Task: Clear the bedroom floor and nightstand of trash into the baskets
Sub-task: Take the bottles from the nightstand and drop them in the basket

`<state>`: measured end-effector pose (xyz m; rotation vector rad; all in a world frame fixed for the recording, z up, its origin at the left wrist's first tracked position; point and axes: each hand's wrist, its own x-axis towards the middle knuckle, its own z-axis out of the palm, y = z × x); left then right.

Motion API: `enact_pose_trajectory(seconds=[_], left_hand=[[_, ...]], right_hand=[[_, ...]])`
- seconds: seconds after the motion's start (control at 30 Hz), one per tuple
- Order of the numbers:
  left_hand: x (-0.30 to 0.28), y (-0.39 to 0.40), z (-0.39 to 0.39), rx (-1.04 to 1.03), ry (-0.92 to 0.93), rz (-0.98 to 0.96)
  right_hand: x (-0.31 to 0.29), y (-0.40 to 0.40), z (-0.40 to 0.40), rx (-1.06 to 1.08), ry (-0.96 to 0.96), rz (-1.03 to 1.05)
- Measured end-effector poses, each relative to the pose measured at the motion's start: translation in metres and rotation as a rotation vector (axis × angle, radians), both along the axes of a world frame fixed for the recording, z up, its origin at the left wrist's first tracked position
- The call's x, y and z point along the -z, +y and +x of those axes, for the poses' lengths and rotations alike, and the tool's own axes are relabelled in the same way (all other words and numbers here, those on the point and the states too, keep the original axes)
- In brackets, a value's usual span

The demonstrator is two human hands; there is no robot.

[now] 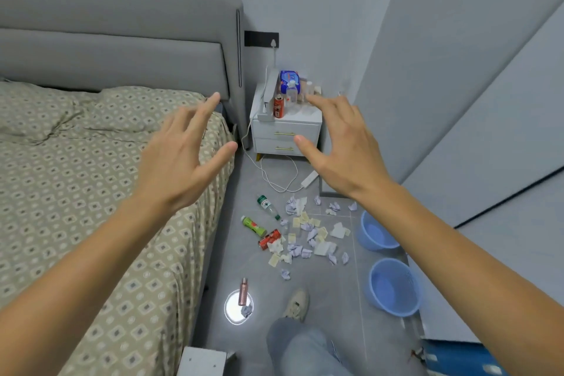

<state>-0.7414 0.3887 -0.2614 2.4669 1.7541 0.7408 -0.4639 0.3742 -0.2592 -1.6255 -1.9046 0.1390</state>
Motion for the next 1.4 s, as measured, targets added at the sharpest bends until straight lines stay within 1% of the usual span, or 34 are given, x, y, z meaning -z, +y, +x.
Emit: enact_pose_trajectory(seconds=[0.1, 0.23, 0.37, 0.5, 0.63, 0.73, 0.87, 0.97, 1.1, 1.23, 1.4], left_hand=[[0.001, 0.053, 0.011, 0.014, 0.012, -0.022], [-0.006, 0.117, 0.022, 0.023, 0.016, -0.044], [-0.014, 0.170, 0.029, 0.043, 0.018, -0.055], [-0.018, 0.232, 0.043, 0.112, 0.023, -0.060], [-0.016, 0.309, 0.066, 0.224, 0.028, -0.048], [-0.010, 0.376, 0.080, 0.348, 0.032, -0.042], [-0.001, 0.467, 0.091, 0.522, -0.043, -0.088], [0.005, 0.515, 0.095, 0.632, -0.057, -0.126], [0.008, 0.549, 0.113, 0.770, -0.068, -0.181], [0.015, 0.562, 0.139, 0.894, -0.086, -0.231], [0.020, 0.568, 0.148, 0.968, -0.082, -0.210]], right_hand=[[0.005, 0.057, 0.011, 0.018, 0.018, -0.027], [-0.003, 0.122, 0.024, 0.042, 0.010, -0.038], [-0.006, 0.162, 0.031, 0.054, 0.029, -0.043], [0.001, 0.194, 0.039, 0.110, 0.051, -0.049], [0.006, 0.227, 0.051, 0.238, 0.061, -0.022], [0.014, 0.256, 0.054, 0.384, 0.072, -0.011], [0.026, 0.298, 0.037, 0.602, 0.067, -0.030], [0.025, 0.323, 0.011, 0.730, 0.088, -0.071], [0.018, 0.336, -0.014, 0.859, 0.105, -0.086], [0.018, 0.333, -0.026, 0.961, 0.129, -0.070], [0.025, 0.340, -0.034, 1.000, 0.134, -0.062]])
